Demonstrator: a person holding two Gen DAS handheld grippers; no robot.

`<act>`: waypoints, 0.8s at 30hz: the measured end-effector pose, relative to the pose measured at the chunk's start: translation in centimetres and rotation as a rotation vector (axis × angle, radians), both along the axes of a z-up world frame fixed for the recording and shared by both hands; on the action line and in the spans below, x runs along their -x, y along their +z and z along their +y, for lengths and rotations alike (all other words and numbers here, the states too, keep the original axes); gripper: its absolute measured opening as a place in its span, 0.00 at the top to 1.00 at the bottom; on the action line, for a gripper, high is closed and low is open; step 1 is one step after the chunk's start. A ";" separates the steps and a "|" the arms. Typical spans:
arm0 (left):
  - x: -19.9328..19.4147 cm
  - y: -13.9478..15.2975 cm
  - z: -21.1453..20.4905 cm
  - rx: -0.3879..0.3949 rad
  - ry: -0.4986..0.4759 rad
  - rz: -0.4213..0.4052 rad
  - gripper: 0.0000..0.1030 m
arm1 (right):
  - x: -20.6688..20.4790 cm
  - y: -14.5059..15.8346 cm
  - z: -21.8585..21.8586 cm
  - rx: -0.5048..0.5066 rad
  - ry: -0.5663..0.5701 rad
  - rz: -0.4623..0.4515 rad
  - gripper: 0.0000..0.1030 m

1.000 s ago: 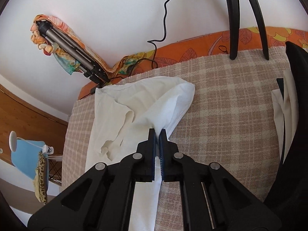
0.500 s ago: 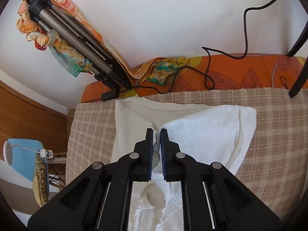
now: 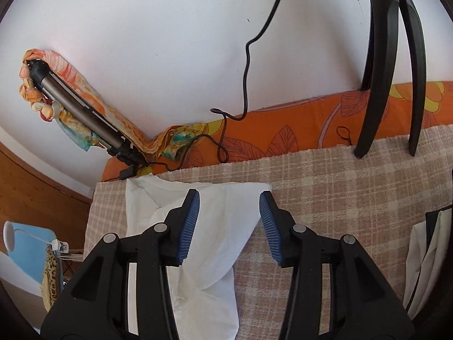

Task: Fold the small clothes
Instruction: 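Bring both tools down to the hem of the folded shirt strip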

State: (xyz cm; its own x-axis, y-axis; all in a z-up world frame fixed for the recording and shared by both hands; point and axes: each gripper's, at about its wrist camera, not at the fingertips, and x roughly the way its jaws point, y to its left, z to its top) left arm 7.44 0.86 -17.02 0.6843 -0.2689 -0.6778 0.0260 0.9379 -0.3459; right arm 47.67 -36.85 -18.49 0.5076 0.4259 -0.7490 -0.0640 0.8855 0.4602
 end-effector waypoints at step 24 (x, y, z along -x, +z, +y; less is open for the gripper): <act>-0.8 0.5 -1.3 -0.059 -0.030 -0.001 0.82 | -2.1 1.6 2.4 0.339 -0.005 -0.054 0.59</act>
